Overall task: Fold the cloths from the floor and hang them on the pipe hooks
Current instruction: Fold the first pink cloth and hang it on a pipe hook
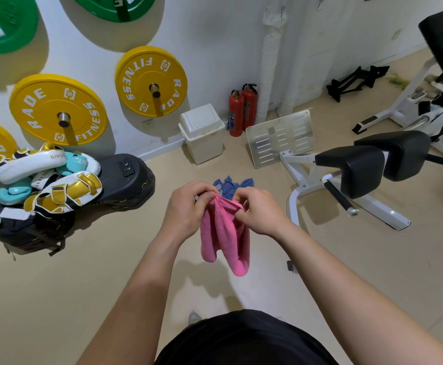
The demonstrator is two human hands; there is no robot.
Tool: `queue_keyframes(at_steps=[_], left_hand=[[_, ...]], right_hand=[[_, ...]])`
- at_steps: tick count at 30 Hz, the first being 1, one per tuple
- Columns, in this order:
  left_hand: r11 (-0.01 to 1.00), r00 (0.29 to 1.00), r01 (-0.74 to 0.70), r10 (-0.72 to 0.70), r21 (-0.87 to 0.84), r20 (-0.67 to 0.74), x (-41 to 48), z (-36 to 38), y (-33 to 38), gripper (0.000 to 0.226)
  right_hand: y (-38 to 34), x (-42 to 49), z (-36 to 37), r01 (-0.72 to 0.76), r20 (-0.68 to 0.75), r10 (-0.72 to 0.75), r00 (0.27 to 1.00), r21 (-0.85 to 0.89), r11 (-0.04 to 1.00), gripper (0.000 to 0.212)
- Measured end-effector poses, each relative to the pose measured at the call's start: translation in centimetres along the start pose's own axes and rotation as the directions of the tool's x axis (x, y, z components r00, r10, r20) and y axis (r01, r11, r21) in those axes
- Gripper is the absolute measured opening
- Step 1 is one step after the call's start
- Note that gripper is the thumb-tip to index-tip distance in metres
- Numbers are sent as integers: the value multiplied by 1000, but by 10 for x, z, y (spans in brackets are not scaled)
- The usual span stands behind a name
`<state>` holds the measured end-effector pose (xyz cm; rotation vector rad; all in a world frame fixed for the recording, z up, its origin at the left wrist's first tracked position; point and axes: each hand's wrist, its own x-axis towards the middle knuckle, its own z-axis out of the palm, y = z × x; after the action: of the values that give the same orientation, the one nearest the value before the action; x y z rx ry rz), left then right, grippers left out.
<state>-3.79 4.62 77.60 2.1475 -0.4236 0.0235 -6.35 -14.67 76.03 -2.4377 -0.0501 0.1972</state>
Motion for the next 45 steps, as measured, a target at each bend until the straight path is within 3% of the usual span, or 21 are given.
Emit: queue_keyframes(at_steps=[6, 15, 18, 24, 28, 33, 38, 45], left_hand=[[997, 992, 79, -79, -6, -94, 6, -14, -21, 21], [978, 964, 209, -201, 25, -173, 7, -19, -67, 21], [968, 948, 248, -233, 45, -217, 9, -21, -77, 18], [962, 932, 267, -243, 55, -271, 16, -21, -83, 18], [955, 922, 289, -260, 67, -287, 21, -19, -84, 18], [951, 918, 297, -260, 84, -300, 25, -19, -88, 19], [938, 918, 323, -279, 122, -282, 21, -17, -93, 18], [892, 864, 433, -370, 128, -342, 17, -12, -108, 20]], right_hand=[[44, 3, -8, -123, 70, 128, 989, -67, 990, 20], [77, 2, -17, -273, 72, 296, 952, -232, 934, 12], [88, -1, -19, -312, 97, 337, 936, -212, 926, 18], [84, -7, -18, -291, 147, 277, 950, 88, 953, 7], [77, -8, -18, -276, 184, 244, 952, 171, 946, 8], [83, -6, -15, -314, 194, 287, 938, 130, 940, 4], [88, -1, -17, -381, 75, 382, 921, -29, 924, 14], [80, -8, -23, -126, 146, 126, 981, -13, 992, 26]])
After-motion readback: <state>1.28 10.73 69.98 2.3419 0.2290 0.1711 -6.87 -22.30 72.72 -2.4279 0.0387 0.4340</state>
